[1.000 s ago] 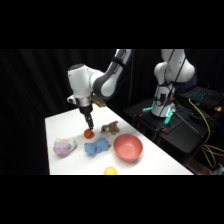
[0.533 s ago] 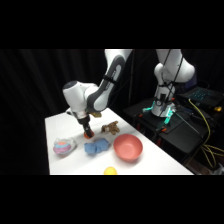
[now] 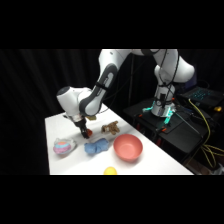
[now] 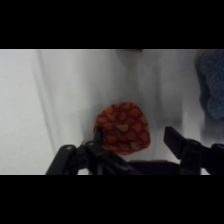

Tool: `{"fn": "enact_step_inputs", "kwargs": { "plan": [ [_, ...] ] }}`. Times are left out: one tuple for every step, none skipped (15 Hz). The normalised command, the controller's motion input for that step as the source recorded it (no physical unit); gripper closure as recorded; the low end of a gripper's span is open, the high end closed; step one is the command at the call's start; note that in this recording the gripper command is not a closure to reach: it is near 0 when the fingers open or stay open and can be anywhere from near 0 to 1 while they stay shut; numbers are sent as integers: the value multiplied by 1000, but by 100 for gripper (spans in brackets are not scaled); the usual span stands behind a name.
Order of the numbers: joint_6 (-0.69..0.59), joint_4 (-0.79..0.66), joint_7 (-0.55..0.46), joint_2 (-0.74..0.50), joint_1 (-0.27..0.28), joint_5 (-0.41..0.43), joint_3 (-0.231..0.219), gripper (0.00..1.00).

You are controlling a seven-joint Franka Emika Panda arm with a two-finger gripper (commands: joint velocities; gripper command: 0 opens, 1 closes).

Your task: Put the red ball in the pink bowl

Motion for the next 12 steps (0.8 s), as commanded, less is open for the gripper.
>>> {"fn": "enact_step_inputs", "kwargs": {
  "plan": [
    [-160,254,-47,92,-28,56,4,100],
    [-148,245,-45,85,-25,57,6,100],
    [-135,229,-43,76,-21,56,6,100],
    [-125,210,-37,66,-15,54,6,100],
    [-111,195,-33,57,-10,49,4,100],
    [-102,180,-30,51,-7,47,3,98],
    [-94,161,-30,40,-7,47,3,62],
    [-86,100,-21,-8,3,39,-3,28],
    [-86,40,-8,-62,14,31,-10,12],
    [-103,-8,-9,-124,18,33,-8,12],
    [-98,-163,-5,-286,35,29,-7,12],
    [-81,-314,8,-440,58,10,-17,13]
  ]
}}
